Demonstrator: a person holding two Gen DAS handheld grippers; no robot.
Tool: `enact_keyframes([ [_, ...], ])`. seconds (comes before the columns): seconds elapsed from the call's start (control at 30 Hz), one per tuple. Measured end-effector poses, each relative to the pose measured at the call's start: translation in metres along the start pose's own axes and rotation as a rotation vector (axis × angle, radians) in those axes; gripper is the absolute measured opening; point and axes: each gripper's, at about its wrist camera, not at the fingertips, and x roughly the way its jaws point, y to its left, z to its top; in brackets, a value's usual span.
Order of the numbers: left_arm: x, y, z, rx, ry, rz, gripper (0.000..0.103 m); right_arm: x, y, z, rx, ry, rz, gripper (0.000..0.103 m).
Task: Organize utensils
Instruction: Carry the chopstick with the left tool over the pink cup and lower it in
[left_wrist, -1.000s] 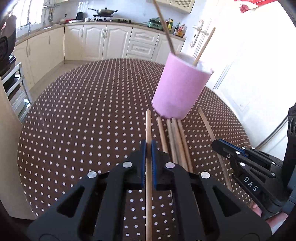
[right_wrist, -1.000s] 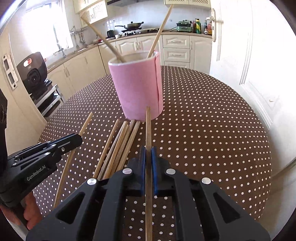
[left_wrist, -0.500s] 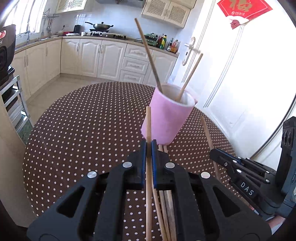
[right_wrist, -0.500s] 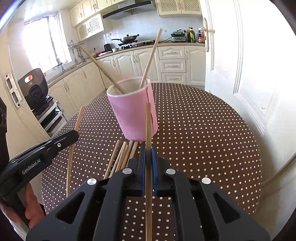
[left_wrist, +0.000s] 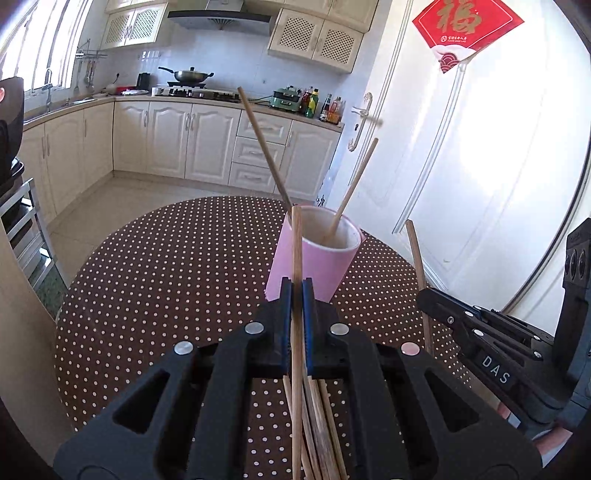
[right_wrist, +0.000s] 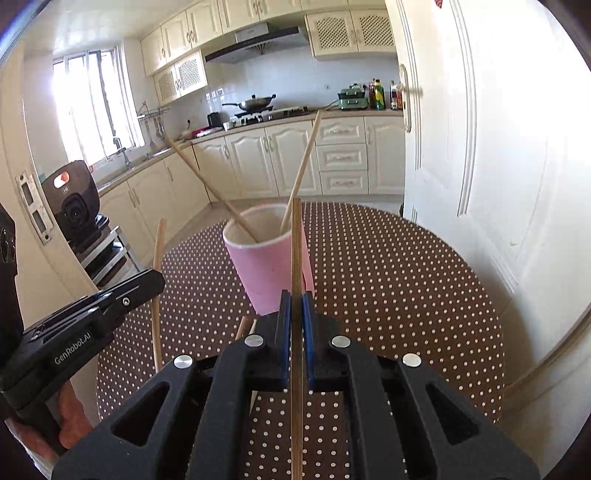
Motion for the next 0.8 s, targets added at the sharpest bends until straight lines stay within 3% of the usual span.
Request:
enact_keyframes([
  [0.8, -0.037, -0.025, 0.030, 0.084, -0.138, 0.008, 0.006, -0.031, 0.004, 0.036, 0.013, -0.154, 0.002, 0.005],
])
